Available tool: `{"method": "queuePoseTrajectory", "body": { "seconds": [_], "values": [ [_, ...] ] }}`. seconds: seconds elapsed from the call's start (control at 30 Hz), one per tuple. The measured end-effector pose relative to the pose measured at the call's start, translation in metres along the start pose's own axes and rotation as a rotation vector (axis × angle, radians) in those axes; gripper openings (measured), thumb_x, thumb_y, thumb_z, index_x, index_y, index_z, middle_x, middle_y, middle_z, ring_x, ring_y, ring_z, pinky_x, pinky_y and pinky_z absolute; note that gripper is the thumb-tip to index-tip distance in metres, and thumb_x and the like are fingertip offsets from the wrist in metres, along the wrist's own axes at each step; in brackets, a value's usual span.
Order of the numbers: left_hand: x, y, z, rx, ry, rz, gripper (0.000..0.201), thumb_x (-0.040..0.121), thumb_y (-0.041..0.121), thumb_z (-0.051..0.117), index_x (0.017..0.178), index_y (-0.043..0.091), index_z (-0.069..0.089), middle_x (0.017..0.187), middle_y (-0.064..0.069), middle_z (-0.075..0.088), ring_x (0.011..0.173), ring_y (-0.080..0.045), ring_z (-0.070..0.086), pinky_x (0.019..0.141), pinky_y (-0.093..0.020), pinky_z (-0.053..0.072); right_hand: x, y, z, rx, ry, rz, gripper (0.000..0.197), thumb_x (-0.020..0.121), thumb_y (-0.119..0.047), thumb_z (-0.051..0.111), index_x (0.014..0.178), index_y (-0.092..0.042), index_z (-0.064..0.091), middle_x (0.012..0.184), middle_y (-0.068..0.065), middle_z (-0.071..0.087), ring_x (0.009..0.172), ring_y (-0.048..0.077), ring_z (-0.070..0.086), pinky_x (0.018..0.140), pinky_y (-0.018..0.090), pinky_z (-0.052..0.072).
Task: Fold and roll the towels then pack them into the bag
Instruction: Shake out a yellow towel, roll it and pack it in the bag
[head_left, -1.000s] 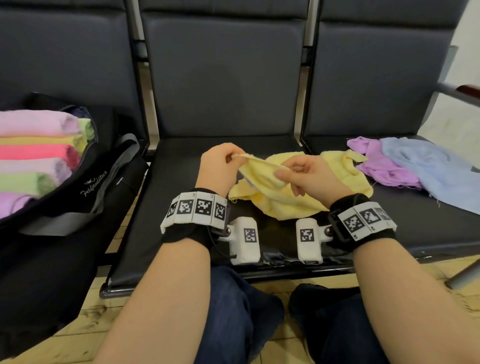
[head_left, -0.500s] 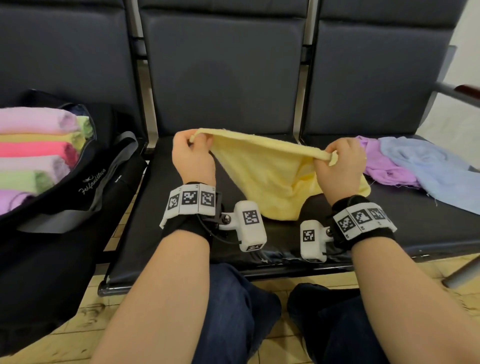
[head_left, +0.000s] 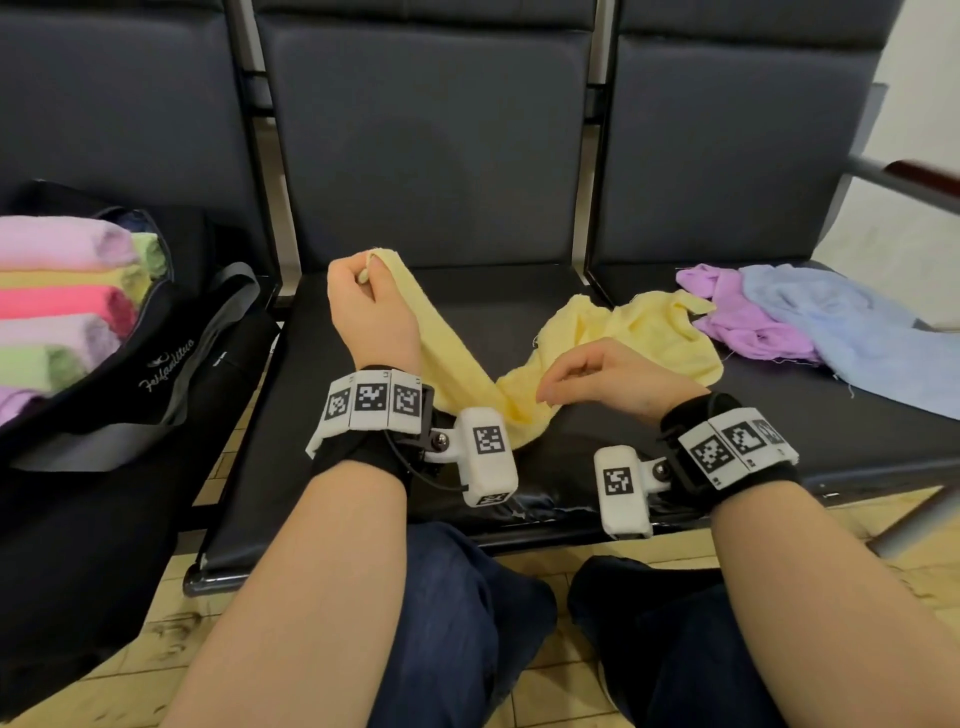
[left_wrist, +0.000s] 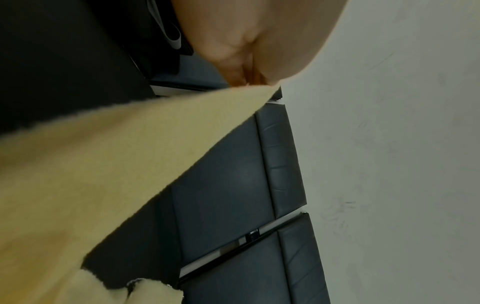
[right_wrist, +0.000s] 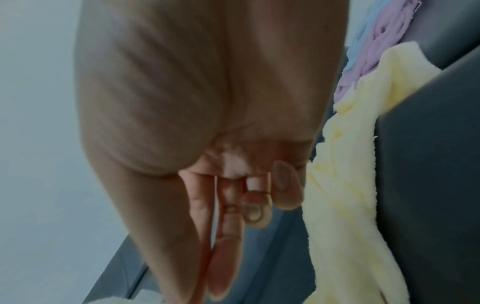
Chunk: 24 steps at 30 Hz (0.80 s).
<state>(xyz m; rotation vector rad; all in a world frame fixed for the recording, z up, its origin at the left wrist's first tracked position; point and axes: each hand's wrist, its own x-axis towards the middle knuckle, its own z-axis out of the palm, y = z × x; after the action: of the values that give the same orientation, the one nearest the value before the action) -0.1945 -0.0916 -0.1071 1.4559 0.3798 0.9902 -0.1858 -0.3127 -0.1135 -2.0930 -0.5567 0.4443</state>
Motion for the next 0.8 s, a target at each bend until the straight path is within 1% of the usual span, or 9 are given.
{"method": "queuePoseTrajectory", "body": {
  "seconds": [0.07,0.13,0.27,0.4,0.47,0.53,0.63,0.7,0.8],
  "values": [
    [0.0,0.001,0.0,0.0,-0.016,-0.003,0.007,0.098,0.019,0.046,0.092,0.019,0.049,0.094,0.007,0.054,0.092,-0.013,0.056,0.082,-0.023,0.046,-0.001,0.003,0.0,0.014,0.045,-0.009,0.011,0.084,-0.008,0.07,0.082,-0.018,0.074,0.088,0.006,0.072,0.085,0.016,0.062,0.086,0.029,0.049],
    [-0.002,0.006,-0.001,-0.014,-0.069,0.001,0.008,0.097,0.018,0.048,0.089,0.017,0.051,0.089,0.006,0.055,0.083,-0.009,0.055,0.075,-0.019,0.044,0.0,0.006,0.005,0.013,0.084,-0.028,0.012,0.083,-0.011,0.072,0.088,-0.022,0.072,0.09,0.009,0.067,0.08,0.019,0.053,0.076,0.026,0.046],
    [-0.012,0.02,0.004,0.003,-0.291,0.02,0.014,0.089,0.014,0.061,0.077,0.02,0.057,0.074,0.01,0.059,0.06,0.007,0.056,0.059,-0.009,0.044,0.007,0.002,0.024,-0.047,0.088,-0.128,0.033,0.082,-0.018,0.074,0.112,-0.026,0.063,0.108,-0.009,0.066,0.095,0.002,0.054,0.073,0.008,0.04],
    [-0.014,0.022,0.006,0.041,-0.372,0.034,0.019,0.082,0.016,0.07,0.07,0.021,0.056,0.073,0.006,0.061,0.066,-0.005,0.058,0.063,-0.016,0.048,0.014,-0.005,0.039,-0.087,0.077,-0.157,0.039,0.081,-0.021,0.076,0.117,-0.022,0.061,0.11,-0.008,0.063,0.097,-0.008,0.051,0.074,-0.002,0.033],
    [-0.014,0.023,0.003,0.035,-0.359,0.039,0.024,0.081,0.016,0.071,0.068,0.019,0.052,0.068,0.005,0.054,0.062,-0.006,0.051,0.059,-0.013,0.044,0.017,-0.006,0.043,-0.074,0.086,-0.175,0.034,0.079,-0.023,0.078,0.11,-0.02,0.064,0.106,-0.006,0.064,0.092,-0.008,0.052,0.079,0.003,0.036],
    [-0.014,0.024,0.0,0.005,-0.356,0.036,0.026,0.082,0.016,0.071,0.067,0.018,0.049,0.067,0.002,0.052,0.061,-0.008,0.049,0.057,-0.012,0.042,0.02,-0.003,0.046,-0.062,0.077,-0.174,0.031,0.077,-0.027,0.079,0.104,-0.021,0.066,0.104,-0.001,0.066,0.094,0.0,0.055,0.088,0.018,0.044],
    [-0.016,0.026,-0.001,-0.032,-0.354,0.014,0.026,0.084,0.02,0.069,0.07,0.016,0.049,0.07,-0.009,0.054,0.063,-0.014,0.05,0.058,-0.014,0.044,0.024,0.001,0.052,-0.128,0.09,-0.117,0.033,0.07,-0.052,0.076,0.091,-0.029,0.066,0.095,-0.003,0.067,0.092,0.012,0.059,0.094,0.038,0.048],
    [-0.018,0.028,0.0,-0.049,-0.359,0.008,0.026,0.086,0.023,0.068,0.072,0.012,0.048,0.07,-0.013,0.053,0.062,-0.016,0.05,0.059,-0.016,0.045,0.025,-0.001,0.057,-0.235,0.109,-0.049,0.038,0.067,-0.067,0.068,0.078,-0.03,0.063,0.081,-0.009,0.064,0.082,0.01,0.057,0.092,0.04,0.046],
    [-0.02,0.032,0.001,-0.033,-0.399,0.032,0.029,0.086,0.027,0.067,0.071,0.012,0.047,0.067,-0.014,0.053,0.06,-0.018,0.05,0.062,-0.023,0.048,0.028,-0.005,0.063,-0.39,0.153,-0.035,0.045,0.078,-0.063,0.064,0.063,-0.021,0.052,0.062,-0.008,0.053,0.067,0.012,0.051,0.076,0.034,0.04]
  ]
}}
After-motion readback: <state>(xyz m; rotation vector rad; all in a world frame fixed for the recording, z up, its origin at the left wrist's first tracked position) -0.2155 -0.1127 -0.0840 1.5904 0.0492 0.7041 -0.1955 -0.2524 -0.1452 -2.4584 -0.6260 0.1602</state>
